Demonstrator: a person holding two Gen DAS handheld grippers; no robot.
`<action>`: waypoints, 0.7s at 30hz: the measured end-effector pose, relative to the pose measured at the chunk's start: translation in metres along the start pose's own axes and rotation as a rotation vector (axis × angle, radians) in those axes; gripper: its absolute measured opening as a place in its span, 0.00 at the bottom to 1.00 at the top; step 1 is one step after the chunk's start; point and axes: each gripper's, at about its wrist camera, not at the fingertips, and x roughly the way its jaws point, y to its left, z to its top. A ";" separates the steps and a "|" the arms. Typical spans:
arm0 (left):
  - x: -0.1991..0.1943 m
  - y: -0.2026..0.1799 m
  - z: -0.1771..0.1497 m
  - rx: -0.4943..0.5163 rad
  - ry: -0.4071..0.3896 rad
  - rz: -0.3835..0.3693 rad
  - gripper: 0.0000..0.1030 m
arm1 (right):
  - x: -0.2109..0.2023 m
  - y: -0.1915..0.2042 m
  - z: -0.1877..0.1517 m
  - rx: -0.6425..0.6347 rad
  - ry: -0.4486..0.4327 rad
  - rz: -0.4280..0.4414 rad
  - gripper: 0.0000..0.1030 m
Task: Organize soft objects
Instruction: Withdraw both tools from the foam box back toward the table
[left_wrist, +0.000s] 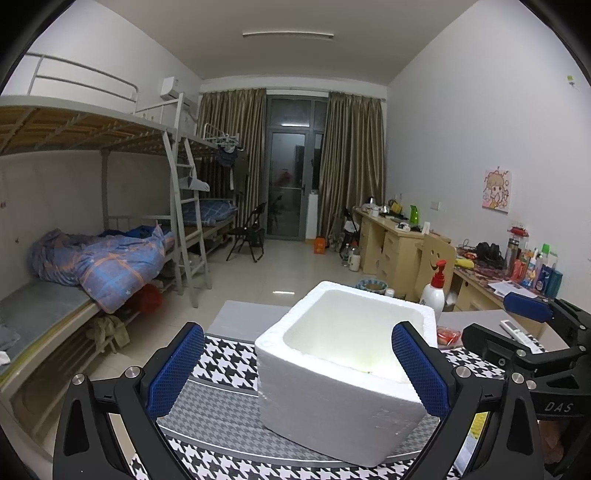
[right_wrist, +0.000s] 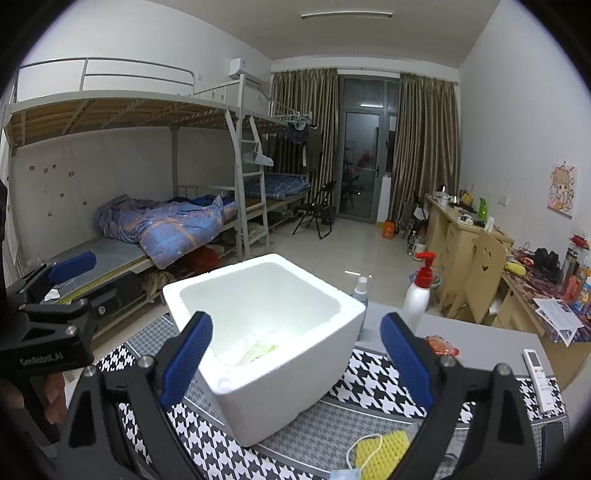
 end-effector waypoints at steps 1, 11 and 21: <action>-0.001 -0.002 0.000 0.005 -0.003 0.000 0.99 | -0.002 -0.002 0.000 0.002 -0.004 -0.002 0.92; -0.012 -0.021 -0.001 0.039 -0.012 -0.013 0.99 | -0.016 -0.012 -0.010 0.018 -0.037 -0.014 0.92; -0.019 -0.030 -0.005 0.046 -0.023 -0.042 0.99 | -0.032 -0.022 -0.020 0.037 -0.053 -0.040 0.92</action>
